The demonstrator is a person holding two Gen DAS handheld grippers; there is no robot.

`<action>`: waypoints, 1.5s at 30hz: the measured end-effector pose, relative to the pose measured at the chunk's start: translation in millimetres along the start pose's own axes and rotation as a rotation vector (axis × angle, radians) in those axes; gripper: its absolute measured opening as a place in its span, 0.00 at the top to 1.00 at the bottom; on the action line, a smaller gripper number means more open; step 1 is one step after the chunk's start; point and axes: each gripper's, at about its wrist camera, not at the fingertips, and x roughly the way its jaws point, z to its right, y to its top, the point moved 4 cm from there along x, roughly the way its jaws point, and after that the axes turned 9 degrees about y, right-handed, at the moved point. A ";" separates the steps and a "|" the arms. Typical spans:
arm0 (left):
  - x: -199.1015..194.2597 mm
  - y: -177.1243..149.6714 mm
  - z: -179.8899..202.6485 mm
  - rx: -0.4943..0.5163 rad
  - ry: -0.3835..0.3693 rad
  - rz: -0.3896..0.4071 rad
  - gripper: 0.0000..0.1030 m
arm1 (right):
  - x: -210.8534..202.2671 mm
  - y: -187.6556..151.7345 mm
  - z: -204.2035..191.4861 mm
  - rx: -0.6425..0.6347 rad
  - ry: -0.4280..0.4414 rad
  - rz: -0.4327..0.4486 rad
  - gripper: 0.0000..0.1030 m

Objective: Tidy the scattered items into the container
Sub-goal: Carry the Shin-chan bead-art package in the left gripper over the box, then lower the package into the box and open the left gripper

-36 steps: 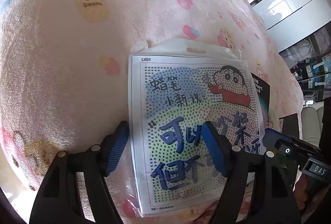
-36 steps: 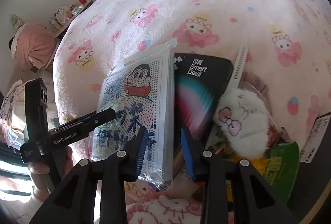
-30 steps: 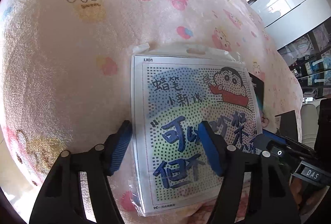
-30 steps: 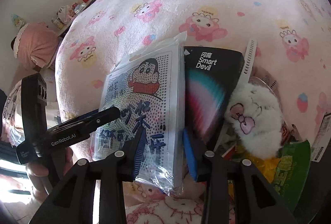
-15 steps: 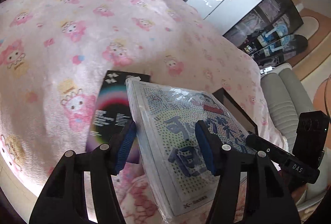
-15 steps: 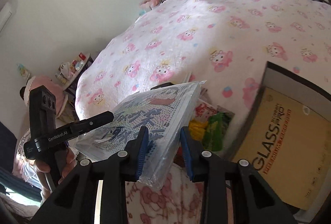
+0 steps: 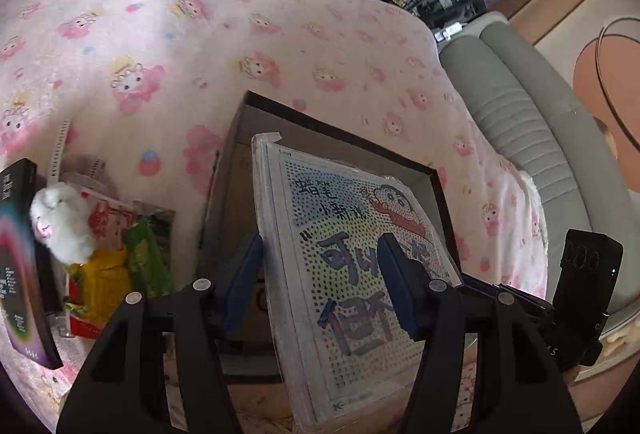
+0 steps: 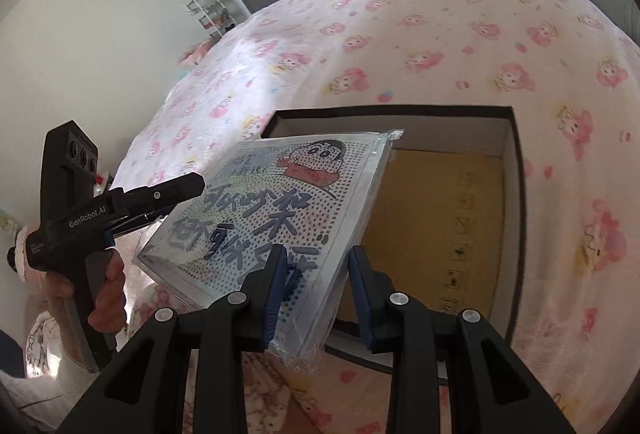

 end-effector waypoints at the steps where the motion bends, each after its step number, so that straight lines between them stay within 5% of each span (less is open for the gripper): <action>1: 9.5 -0.3 4.7 0.017 0.014 -0.018 0.42 | 4.9 -1.0 10.2 0.014 -0.013 -0.012 0.73; 11: 58.9 -14.9 14.9 0.103 0.163 -0.147 0.42 | 59.8 -21.2 56.6 0.065 -0.086 -0.155 0.73; 20: 73.6 -24.2 33.6 0.244 0.350 -0.180 0.38 | 83.4 -25.5 61.4 0.052 -0.124 -0.209 0.73; 29: 71.3 -15.8 39.0 0.174 0.233 -0.212 0.38 | 55.9 -12.5 53.5 0.066 -0.126 -0.089 0.73; 35: 93.8 -17.1 37.4 0.169 0.370 -0.270 0.35 | 47.5 15.9 54.9 0.061 -0.214 -0.021 0.73; 41: 113.0 -21.1 31.2 0.173 0.475 -0.292 0.29 | 52.2 10.3 57.0 0.043 -0.169 -0.069 0.73; 43: 111.2 -22.3 33.3 0.138 0.443 -0.306 0.25 | 52.4 6.1 58.3 0.052 -0.156 -0.064 0.73; 45: 112.1 -25.7 41.4 0.092 0.308 -0.356 0.25 | 51.3 3.4 60.0 0.060 -0.138 -0.061 0.73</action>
